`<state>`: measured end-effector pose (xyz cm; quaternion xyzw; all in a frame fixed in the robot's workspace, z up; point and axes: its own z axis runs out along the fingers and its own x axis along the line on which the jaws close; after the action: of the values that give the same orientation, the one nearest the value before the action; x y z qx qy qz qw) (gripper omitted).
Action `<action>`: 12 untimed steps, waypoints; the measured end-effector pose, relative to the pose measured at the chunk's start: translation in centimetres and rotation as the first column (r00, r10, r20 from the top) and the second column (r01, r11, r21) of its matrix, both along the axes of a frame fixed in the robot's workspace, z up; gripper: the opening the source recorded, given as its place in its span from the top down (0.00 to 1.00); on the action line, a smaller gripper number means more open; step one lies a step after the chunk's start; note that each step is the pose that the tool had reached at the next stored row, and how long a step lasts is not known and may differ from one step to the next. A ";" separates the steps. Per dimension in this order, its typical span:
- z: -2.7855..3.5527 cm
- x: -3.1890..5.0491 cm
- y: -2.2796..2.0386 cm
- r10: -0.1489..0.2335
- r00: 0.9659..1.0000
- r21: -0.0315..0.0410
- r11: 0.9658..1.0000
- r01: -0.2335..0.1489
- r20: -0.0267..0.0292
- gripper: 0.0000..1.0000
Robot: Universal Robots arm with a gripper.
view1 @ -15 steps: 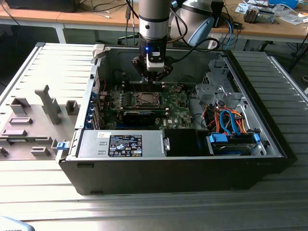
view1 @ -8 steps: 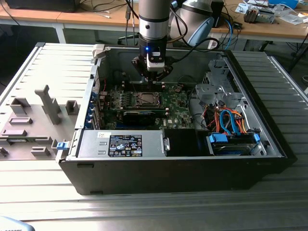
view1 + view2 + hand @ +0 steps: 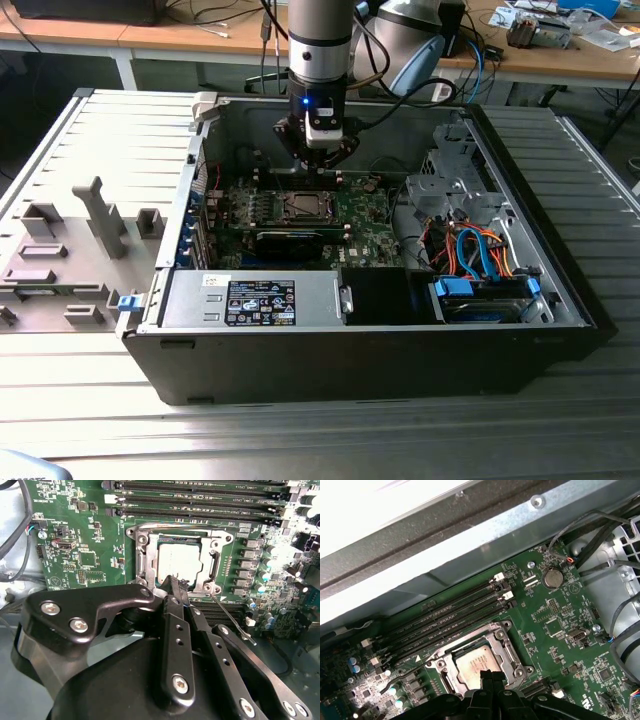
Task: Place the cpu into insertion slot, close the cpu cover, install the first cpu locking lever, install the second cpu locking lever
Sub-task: 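Install the first cpu locking lever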
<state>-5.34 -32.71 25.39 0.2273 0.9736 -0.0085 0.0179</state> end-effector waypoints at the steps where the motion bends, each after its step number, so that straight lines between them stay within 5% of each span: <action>1: 0.00 0.00 0.00 0.001 1.000 0.000 1.000 -0.001 0.000 0.89; 12: 0.00 0.00 0.00 0.012 1.000 0.000 1.000 -0.012 0.000 0.89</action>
<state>-5.34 -32.71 25.39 0.2217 0.9749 -0.0084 0.0179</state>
